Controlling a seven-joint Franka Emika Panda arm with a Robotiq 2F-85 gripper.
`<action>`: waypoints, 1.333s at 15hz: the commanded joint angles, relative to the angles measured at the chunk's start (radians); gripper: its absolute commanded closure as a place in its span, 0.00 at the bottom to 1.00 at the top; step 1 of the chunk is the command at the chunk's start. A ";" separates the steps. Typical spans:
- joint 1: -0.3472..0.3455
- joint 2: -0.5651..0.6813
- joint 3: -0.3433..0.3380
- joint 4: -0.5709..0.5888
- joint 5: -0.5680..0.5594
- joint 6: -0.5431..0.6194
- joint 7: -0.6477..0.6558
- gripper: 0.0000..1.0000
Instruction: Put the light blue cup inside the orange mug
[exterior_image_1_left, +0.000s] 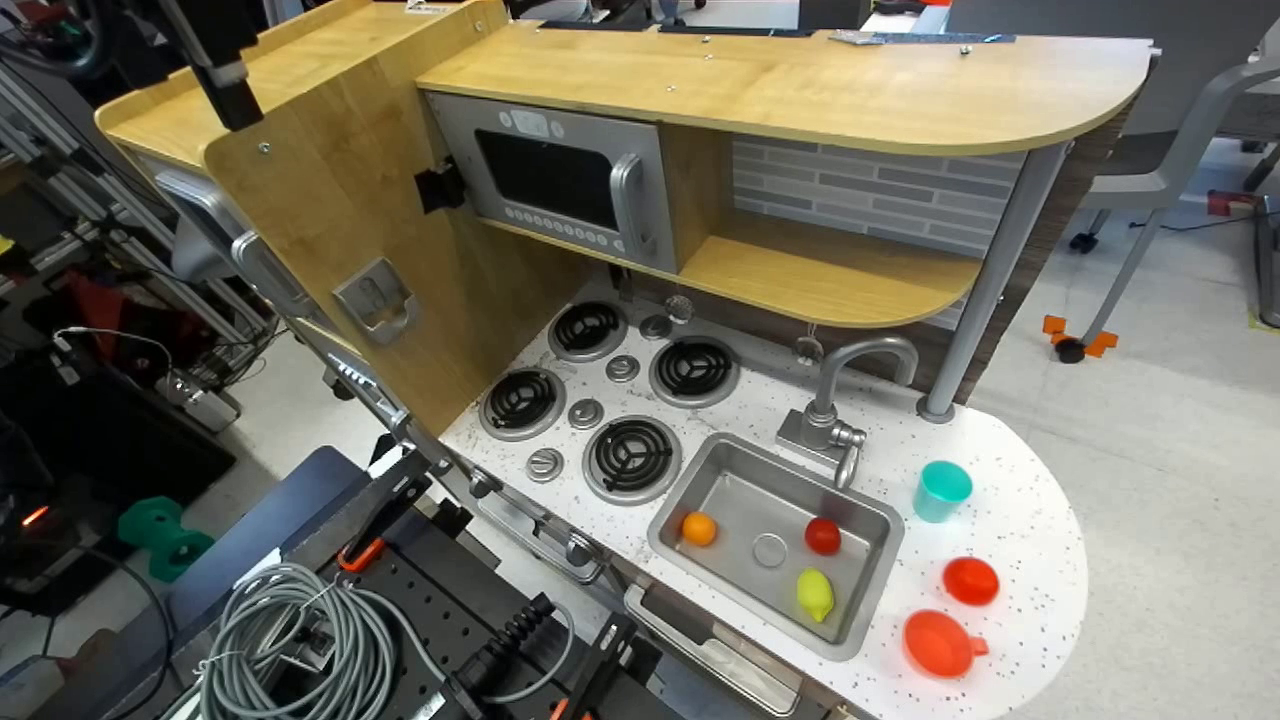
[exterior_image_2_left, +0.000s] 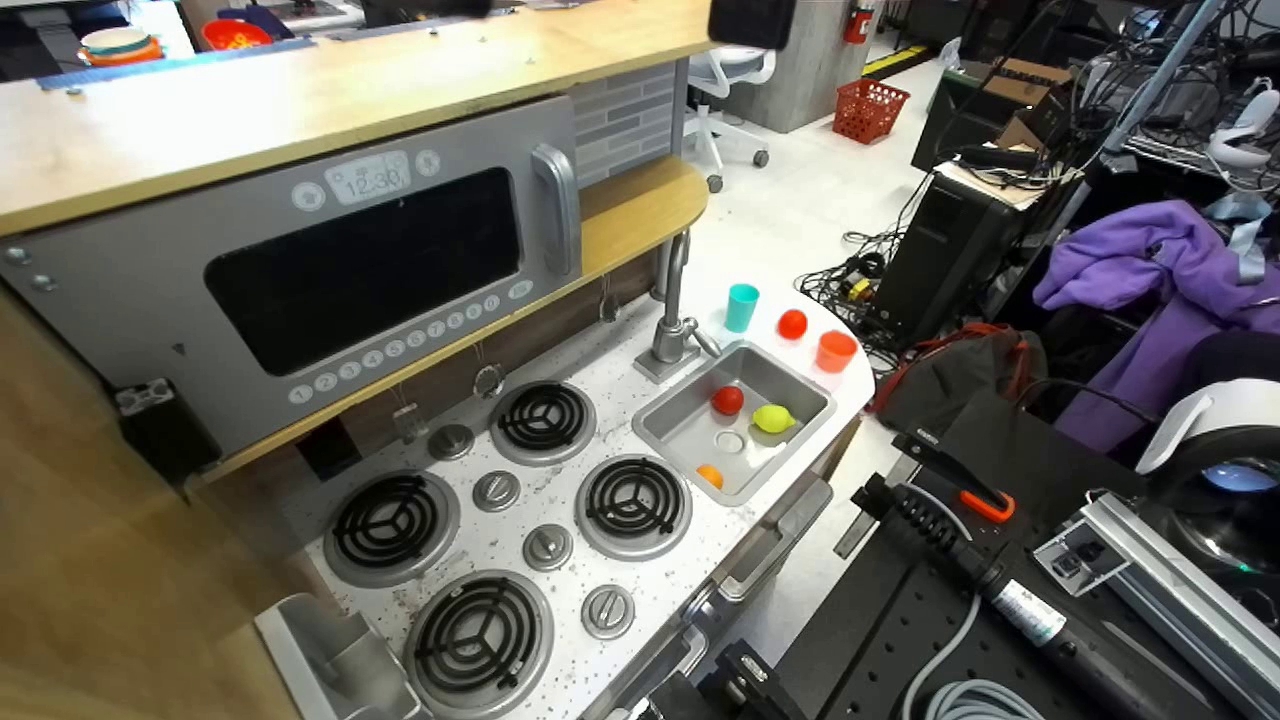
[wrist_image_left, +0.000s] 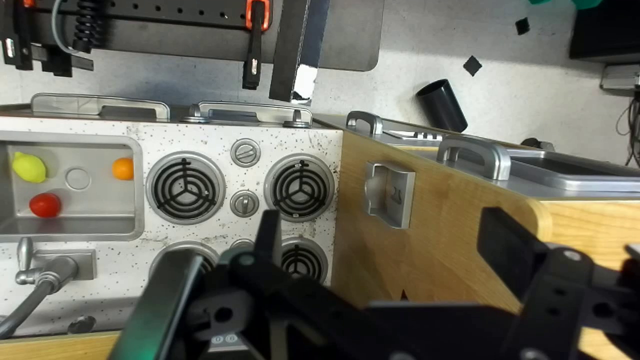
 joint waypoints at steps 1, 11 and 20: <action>-0.010 0.000 0.009 0.002 0.002 -0.003 -0.002 0.00; -0.018 -0.006 0.014 -0.010 -0.028 0.053 0.007 0.00; -0.123 0.070 -0.078 0.006 -0.146 0.173 -0.032 0.00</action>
